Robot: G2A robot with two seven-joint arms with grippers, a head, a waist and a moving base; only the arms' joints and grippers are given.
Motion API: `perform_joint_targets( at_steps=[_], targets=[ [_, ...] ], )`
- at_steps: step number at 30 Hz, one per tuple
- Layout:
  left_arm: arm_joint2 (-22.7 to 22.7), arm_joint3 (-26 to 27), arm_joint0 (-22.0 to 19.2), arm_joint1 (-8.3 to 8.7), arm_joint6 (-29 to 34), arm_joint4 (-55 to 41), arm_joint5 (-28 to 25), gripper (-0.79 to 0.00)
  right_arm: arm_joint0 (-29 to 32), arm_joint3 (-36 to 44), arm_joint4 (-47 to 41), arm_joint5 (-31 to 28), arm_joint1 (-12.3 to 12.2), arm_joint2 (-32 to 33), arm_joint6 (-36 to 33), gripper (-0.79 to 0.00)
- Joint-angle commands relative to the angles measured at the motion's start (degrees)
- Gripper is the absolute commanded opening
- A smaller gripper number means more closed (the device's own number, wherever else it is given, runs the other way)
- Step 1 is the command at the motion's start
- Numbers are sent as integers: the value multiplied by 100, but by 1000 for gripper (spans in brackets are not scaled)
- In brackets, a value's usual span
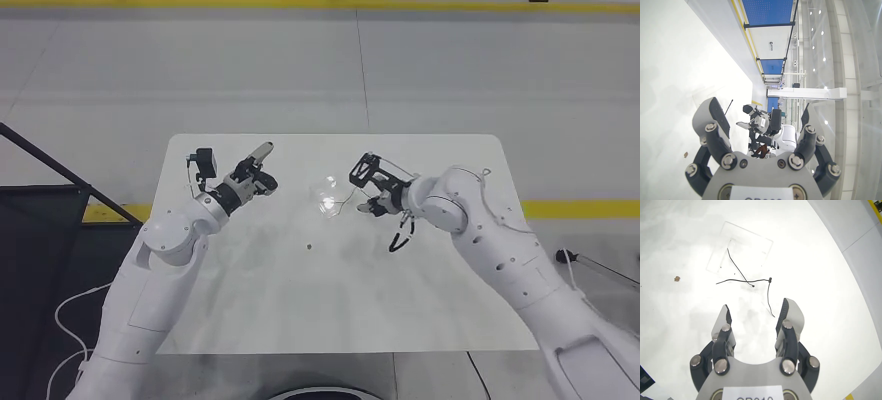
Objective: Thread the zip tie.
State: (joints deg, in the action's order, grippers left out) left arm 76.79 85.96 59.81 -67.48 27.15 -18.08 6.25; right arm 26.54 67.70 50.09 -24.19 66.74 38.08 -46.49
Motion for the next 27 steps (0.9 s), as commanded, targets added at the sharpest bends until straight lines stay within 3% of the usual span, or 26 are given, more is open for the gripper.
perform_joint_targets(
  at_steps=[1,6,16,27],
  targets=[
    [0,0,0,0,0,0,0,0,-80,-248,28,59,81,-101,84,-265],
    [0,0,0,0,0,0,0,0,-262,-773,135,183,287,-328,240,-240],
    [0,0,0,0,0,0,0,0,-542,-1523,191,161,653,-626,383,-397],
    [0,0,0,0,0,0,0,0,-670,-1997,170,3,897,-687,525,-502]
  ],
)
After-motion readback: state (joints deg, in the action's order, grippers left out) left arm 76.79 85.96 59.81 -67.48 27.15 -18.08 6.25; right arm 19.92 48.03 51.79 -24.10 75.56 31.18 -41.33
